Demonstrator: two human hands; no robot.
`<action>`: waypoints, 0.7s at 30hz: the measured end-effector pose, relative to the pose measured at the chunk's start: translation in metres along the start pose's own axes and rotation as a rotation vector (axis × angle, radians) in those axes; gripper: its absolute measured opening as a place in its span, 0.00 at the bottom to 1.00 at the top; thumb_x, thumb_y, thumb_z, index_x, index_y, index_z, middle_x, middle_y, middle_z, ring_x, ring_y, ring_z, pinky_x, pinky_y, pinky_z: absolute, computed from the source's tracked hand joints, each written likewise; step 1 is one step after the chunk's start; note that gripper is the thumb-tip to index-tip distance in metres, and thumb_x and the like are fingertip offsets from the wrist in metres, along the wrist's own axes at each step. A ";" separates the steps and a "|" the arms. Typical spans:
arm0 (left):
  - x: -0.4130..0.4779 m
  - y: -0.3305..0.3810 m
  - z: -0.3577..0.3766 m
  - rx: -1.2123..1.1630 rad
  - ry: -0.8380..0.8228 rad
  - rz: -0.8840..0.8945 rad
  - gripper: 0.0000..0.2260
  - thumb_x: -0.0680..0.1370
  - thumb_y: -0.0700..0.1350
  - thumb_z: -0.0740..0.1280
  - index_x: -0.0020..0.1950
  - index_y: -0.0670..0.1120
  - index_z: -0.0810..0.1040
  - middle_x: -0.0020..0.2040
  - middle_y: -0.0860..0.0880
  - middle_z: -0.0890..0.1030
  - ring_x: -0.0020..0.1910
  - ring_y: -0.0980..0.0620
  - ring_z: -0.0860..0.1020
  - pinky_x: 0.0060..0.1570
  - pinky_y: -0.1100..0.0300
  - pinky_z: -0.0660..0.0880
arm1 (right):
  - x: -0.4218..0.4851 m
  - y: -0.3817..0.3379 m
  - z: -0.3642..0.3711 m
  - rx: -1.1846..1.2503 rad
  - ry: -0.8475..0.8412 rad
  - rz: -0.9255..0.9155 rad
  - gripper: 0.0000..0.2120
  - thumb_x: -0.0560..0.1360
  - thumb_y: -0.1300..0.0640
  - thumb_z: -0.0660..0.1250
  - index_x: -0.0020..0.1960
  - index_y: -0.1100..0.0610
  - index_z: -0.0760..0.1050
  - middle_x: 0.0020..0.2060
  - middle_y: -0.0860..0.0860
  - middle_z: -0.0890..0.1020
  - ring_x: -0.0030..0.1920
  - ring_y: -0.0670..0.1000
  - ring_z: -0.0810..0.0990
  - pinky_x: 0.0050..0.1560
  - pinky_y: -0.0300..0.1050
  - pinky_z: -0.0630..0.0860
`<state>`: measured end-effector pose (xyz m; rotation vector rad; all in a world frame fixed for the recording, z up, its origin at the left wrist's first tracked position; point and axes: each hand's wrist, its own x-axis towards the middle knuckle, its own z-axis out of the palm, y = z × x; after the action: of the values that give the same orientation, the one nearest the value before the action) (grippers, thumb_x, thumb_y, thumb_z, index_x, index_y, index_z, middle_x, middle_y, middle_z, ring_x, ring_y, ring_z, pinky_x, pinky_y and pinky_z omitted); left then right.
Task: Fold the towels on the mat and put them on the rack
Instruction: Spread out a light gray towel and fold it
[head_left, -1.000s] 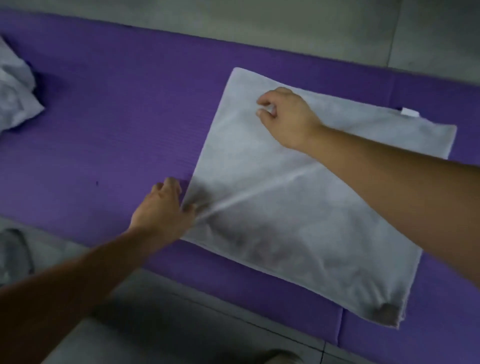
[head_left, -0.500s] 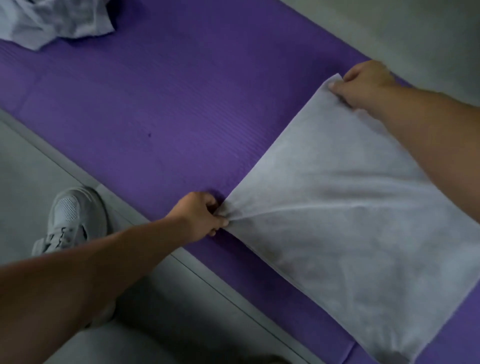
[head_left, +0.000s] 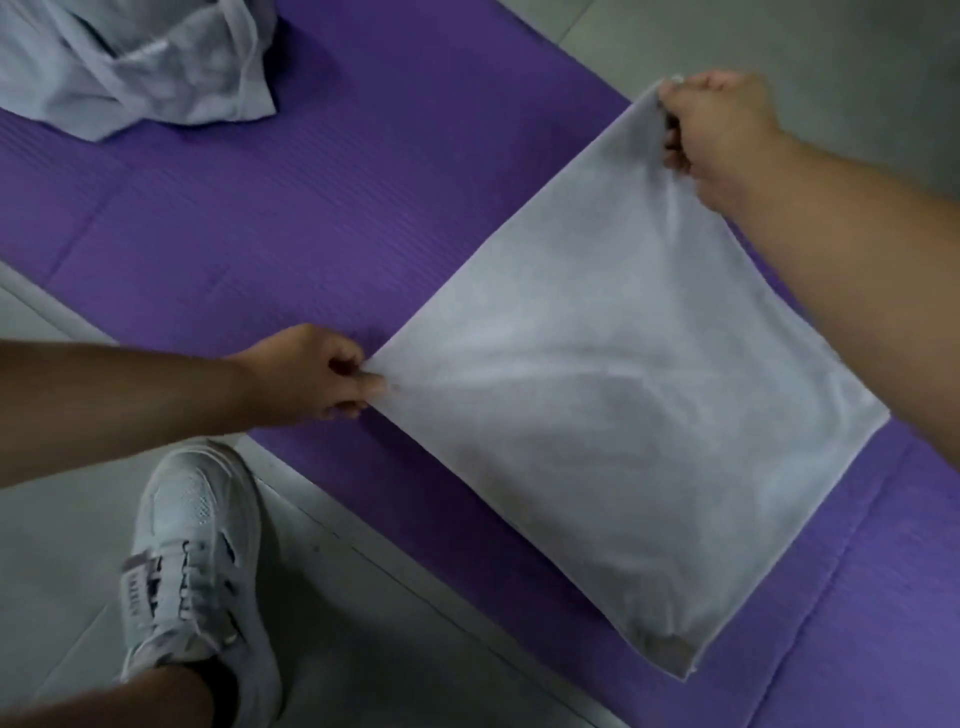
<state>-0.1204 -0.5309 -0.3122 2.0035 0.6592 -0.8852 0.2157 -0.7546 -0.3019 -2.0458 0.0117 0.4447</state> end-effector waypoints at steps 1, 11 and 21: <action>0.002 -0.009 -0.004 -0.028 0.034 0.012 0.14 0.77 0.54 0.71 0.38 0.46 0.82 0.35 0.52 0.85 0.36 0.51 0.83 0.40 0.59 0.79 | 0.005 -0.007 0.007 -0.010 0.021 -0.003 0.07 0.76 0.52 0.71 0.40 0.51 0.77 0.33 0.49 0.79 0.28 0.45 0.75 0.30 0.40 0.73; 0.022 -0.083 -0.045 -0.418 0.522 0.035 0.10 0.76 0.55 0.74 0.41 0.50 0.83 0.37 0.50 0.85 0.40 0.44 0.84 0.49 0.43 0.82 | 0.058 -0.048 0.130 0.025 -0.017 -0.001 0.13 0.81 0.52 0.66 0.38 0.52 0.72 0.29 0.48 0.76 0.26 0.44 0.75 0.32 0.39 0.76; -0.016 -0.084 -0.079 -0.232 0.417 0.462 0.08 0.76 0.55 0.74 0.46 0.52 0.83 0.44 0.58 0.85 0.45 0.61 0.83 0.50 0.71 0.75 | 0.042 -0.096 0.143 0.281 -0.147 0.012 0.11 0.71 0.55 0.70 0.34 0.52 0.69 0.28 0.46 0.74 0.31 0.45 0.76 0.40 0.40 0.76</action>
<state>-0.1620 -0.4224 -0.3074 2.0195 0.4625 -0.1103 0.2298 -0.5776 -0.2964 -1.7345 -0.0028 0.5672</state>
